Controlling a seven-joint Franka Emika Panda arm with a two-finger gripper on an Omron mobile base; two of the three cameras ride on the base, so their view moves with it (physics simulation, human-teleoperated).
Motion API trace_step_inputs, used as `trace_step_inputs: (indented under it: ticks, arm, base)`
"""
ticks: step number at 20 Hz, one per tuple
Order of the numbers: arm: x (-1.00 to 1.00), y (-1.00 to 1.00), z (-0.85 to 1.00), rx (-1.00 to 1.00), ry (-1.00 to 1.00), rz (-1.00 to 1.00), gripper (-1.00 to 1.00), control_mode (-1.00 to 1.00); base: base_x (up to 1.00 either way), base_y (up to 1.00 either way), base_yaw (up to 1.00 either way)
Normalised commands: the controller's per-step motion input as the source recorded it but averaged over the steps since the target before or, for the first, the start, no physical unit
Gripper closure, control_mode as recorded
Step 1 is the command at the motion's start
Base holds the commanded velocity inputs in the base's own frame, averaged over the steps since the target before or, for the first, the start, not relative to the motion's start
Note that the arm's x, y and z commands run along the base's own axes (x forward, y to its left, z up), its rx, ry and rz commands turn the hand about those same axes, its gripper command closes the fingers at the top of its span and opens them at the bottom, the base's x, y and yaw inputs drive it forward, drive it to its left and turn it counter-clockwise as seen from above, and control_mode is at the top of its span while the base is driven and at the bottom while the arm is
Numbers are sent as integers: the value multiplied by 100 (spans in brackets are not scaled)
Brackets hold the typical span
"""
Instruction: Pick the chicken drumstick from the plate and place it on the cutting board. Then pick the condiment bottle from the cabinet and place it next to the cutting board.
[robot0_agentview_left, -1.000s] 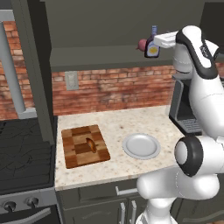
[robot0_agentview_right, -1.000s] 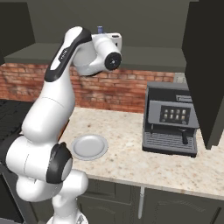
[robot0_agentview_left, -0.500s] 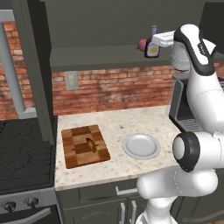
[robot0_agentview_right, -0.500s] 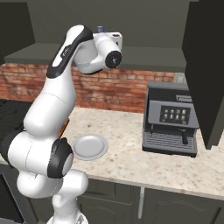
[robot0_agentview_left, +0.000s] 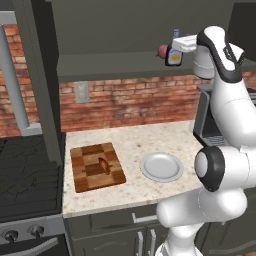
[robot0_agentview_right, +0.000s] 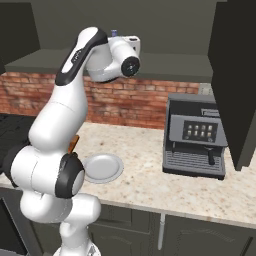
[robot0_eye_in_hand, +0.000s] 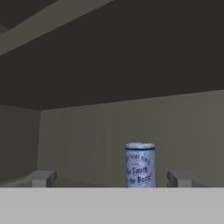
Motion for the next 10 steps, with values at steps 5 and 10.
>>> trace_step_inputs:
  ticks: [5, 10]
  arm:
    - [12, 0, -1, 0, 0, 0, -100, -100]
    - [11, 0, -5, 0, 0, 0, -100, -100]
  base:
    - [0, 0, 0]
    - [0, 0, 0]
